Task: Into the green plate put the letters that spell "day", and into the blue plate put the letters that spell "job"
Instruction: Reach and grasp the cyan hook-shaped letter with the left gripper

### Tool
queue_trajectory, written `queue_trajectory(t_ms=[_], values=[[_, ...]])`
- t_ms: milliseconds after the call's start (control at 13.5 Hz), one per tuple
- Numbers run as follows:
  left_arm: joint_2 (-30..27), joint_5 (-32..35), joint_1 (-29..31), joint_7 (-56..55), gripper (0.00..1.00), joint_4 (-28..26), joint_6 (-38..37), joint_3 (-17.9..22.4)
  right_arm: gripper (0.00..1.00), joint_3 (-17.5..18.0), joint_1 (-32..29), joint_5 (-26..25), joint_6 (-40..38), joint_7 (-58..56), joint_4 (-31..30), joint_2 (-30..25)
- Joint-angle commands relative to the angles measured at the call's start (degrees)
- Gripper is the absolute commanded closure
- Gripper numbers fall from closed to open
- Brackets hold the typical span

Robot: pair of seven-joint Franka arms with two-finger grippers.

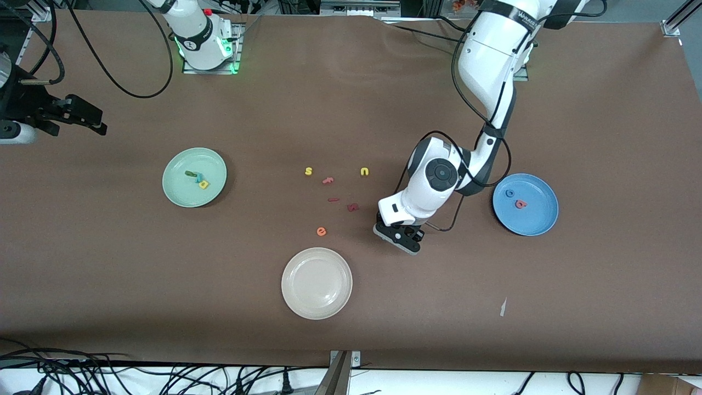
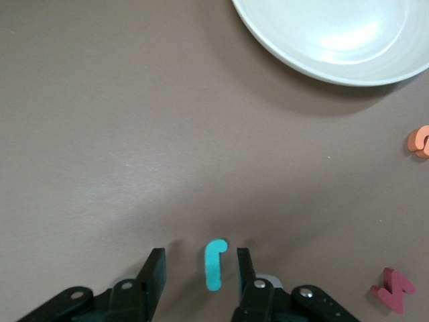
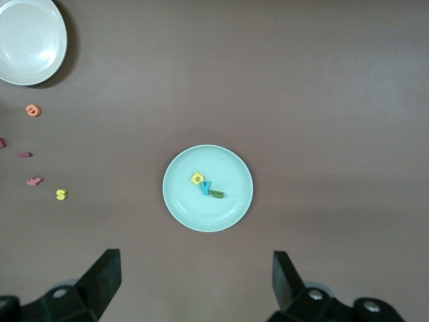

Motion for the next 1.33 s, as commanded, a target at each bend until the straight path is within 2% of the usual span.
queue_trajectory(t_ms=[0, 443, 591, 664, 738, 812, 960, 1034, 1255], values=[[2.23, -1.43, -2.10, -2.07, 0.49, 1.77, 1.27, 1.42, 0.00, 0.41, -0.33, -0.59, 0.68, 0.94, -0.99, -0.81], [2.41, -1.26, -2.37, -2.17, 0.50, 1.24, 1.27, 1.42, 0.00, 0.41, -0.33, -0.59, 0.68, 0.94, -0.99, -0.81], [2.41, -1.17, -2.36, -1.99, 0.62, 1.24, 1.27, 1.42, 0.00, 0.41, -0.33, -0.59, 0.68, 0.94, -0.99, -0.81], [2.41, -1.17, -2.36, -1.56, 0.73, 1.24, 1.27, 1.42, 0.00, 0.41, -0.33, -0.59, 0.68, 1.02, -0.99, -0.81], [2.41, -1.17, -2.36, -1.46, 0.76, 1.24, 1.27, 1.42, 0.00, 0.41, -0.33, -0.59, 0.68, 1.03, -0.99, -0.81], [2.49, -1.08, -2.28, -1.38, 0.85, 1.15, 1.27, 1.50, 0.00, 0.41, -0.33, -0.59, 0.68, 0.94, -0.99, -0.81], [2.49, -1.08, -2.28, -1.29, 0.92, 1.15, 1.27, 1.59, 0.00, 0.41, -0.33, -0.59, 0.68, 0.94, -0.99, -0.81], [2.49, -1.08, -2.28, -1.29, 1.00, 1.15, 1.27, 1.59, 0.00, 0.41, -0.33, -0.59, 0.68, 0.94, -0.99, -0.81], [-0.47, -0.82, -1.58, -1.37, 1.00, -0.07, 0.40, 2.73, 0.00, 0.32, -0.33, -0.59, 0.68, 0.94, -0.99, -0.81]])
